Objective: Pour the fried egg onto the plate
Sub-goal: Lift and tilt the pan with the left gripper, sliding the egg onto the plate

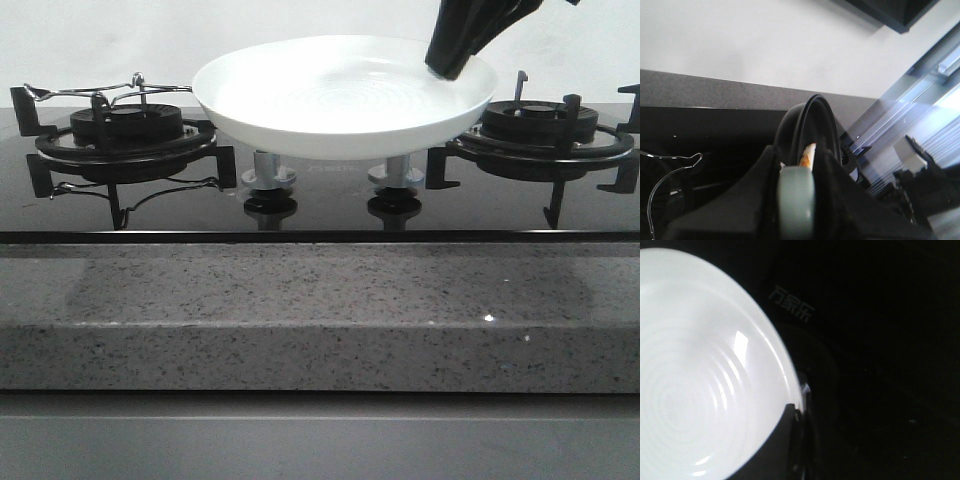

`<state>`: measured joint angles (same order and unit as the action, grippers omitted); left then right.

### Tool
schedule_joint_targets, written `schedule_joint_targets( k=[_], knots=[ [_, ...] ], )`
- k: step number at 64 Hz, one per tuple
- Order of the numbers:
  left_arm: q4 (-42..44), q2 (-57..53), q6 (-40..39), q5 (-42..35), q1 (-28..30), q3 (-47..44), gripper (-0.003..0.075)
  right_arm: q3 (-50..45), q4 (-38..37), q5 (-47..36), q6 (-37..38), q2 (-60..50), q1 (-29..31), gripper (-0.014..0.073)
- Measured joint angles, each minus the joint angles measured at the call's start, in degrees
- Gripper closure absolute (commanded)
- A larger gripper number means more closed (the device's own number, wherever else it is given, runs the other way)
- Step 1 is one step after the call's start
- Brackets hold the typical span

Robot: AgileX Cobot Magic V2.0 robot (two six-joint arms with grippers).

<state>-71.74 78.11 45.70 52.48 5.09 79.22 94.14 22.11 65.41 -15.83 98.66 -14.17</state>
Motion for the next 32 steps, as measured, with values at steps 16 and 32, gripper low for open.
schedule_joint_targets(
  k=[16,32],
  knots=[
    [12.8,-5.4,1.7,-8.4,-13.1,0.0,0.074,0.0,0.0,0.0,0.0,0.0,0.0,0.0652],
    [27.7,-6.3,1.8,-19.8,-27.9,0.0,0.074,0.0,0.0,0.0,0.0,0.0,0.0,0.0652]
  ],
)
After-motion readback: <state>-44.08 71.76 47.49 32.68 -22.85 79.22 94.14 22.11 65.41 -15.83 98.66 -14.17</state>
